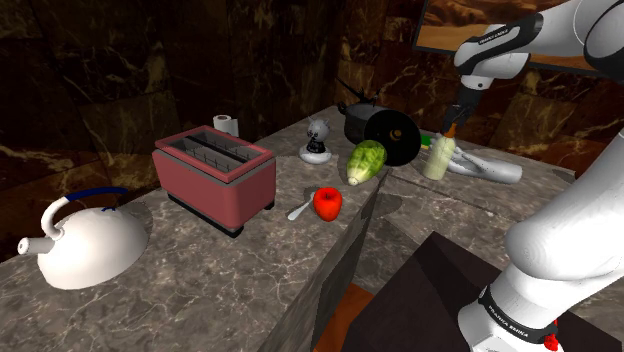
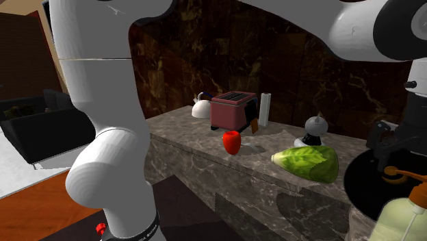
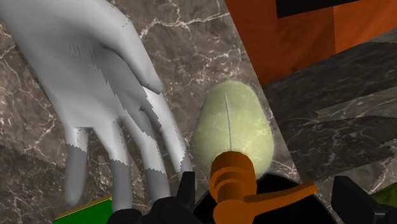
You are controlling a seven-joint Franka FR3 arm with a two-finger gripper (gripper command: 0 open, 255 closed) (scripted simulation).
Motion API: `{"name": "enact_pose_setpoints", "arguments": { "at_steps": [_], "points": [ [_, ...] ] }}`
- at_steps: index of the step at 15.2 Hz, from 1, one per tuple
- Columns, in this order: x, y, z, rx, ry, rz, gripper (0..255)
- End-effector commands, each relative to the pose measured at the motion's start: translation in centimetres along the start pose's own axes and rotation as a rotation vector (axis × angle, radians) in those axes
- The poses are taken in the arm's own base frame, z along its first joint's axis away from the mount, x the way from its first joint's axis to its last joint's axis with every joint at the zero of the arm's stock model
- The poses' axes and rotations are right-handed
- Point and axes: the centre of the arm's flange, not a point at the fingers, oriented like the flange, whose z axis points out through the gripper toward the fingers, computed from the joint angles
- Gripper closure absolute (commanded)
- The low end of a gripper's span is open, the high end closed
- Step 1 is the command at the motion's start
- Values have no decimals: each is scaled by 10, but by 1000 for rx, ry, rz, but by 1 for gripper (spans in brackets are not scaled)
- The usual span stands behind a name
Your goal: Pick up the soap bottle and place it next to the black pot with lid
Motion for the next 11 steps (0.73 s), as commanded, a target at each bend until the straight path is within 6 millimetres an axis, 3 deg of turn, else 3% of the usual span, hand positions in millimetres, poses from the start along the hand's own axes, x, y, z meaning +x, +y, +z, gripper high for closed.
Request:
{"name": "enact_pose_setpoints", "arguments": {
  "at_steps": [1,3,11],
  "points": [
    [1,1,-21,0,0,0,0],
    [1,1,-44,0,0,0,0],
    [1,1,-44,0,0,0,0]
  ]
}}
